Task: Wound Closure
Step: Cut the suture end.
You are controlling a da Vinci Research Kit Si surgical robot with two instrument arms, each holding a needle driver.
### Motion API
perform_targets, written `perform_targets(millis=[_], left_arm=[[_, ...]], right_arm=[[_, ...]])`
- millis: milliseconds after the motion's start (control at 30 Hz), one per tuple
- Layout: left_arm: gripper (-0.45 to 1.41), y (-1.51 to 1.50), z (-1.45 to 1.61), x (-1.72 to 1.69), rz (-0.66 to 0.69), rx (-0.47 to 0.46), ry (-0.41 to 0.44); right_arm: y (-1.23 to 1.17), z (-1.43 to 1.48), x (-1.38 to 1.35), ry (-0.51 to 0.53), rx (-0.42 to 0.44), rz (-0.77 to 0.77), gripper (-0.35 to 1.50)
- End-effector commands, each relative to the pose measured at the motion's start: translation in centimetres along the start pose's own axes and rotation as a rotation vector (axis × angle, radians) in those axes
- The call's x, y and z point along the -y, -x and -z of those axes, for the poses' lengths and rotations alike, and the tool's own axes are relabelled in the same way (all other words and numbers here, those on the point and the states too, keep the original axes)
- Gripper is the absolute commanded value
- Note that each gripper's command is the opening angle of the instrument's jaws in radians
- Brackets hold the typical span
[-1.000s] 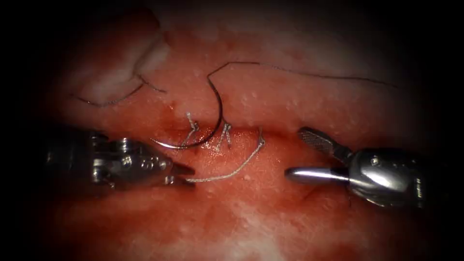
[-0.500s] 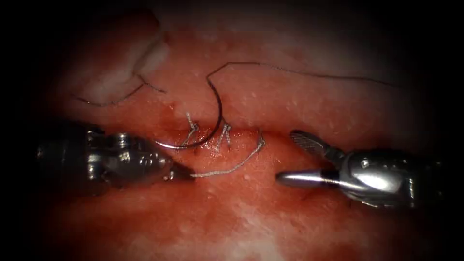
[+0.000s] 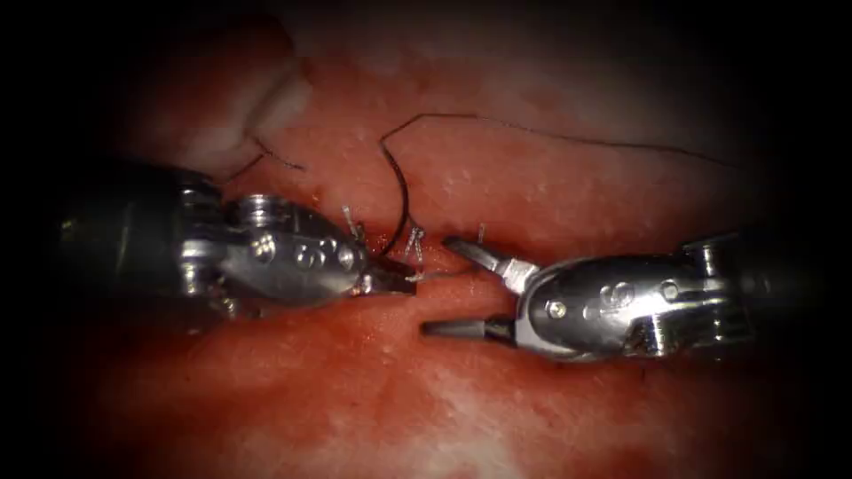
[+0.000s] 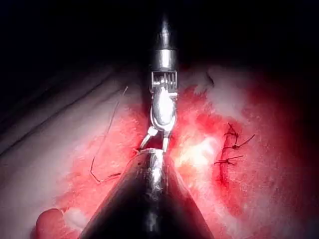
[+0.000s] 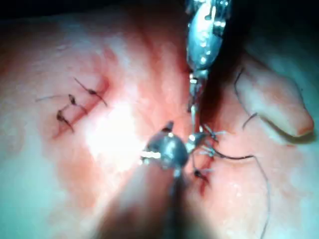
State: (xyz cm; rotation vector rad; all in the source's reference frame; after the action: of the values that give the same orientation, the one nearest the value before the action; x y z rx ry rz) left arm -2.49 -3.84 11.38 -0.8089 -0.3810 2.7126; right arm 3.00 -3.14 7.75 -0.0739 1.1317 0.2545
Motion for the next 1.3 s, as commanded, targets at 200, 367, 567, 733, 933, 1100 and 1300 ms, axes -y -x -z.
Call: perform_targets(millis=[200, 367, 567, 733, 933, 1100, 1300], left_arm=[[-0.45, -0.01, -0.08, 0.0, -0.003, -0.001, 0.005], [-0.45, -0.01, -0.08, 0.0, -0.003, -0.001, 0.005], [-0.45, -0.02, -0.07, -0.01, -0.002, -0.001, 0.005], [-0.45, -0.02, -0.07, -0.01, -0.001, -0.002, 0.008], [-0.45, -0.04, -0.07, -0.03, 0.001, -0.002, 0.009], [-0.45, -0.05, -0.07, -0.06, -0.003, -0.003, 0.012], [-0.45, -0.08, -0.07, -0.09, -0.005, -0.004, 0.015]], right_arm=[[0.07, -0.14, -0.04, 0.08, 0.011, 0.085, 1.33], [0.19, -0.24, 0.0, 0.113, 0.032, 0.128, 1.33], [0.3, -0.32, -0.01, 0.123, 0.036, 0.14, 1.31], [0.35, -0.4, 0.01, 0.123, 0.033, 0.144, 1.31], [0.38, -0.43, -0.03, 0.126, 0.032, 0.15, 1.3], [0.39, -0.45, -0.03, 0.128, 0.033, 0.15, 1.26], [0.39, -0.46, -0.03, 0.13, 0.031, 0.156, 1.23]])
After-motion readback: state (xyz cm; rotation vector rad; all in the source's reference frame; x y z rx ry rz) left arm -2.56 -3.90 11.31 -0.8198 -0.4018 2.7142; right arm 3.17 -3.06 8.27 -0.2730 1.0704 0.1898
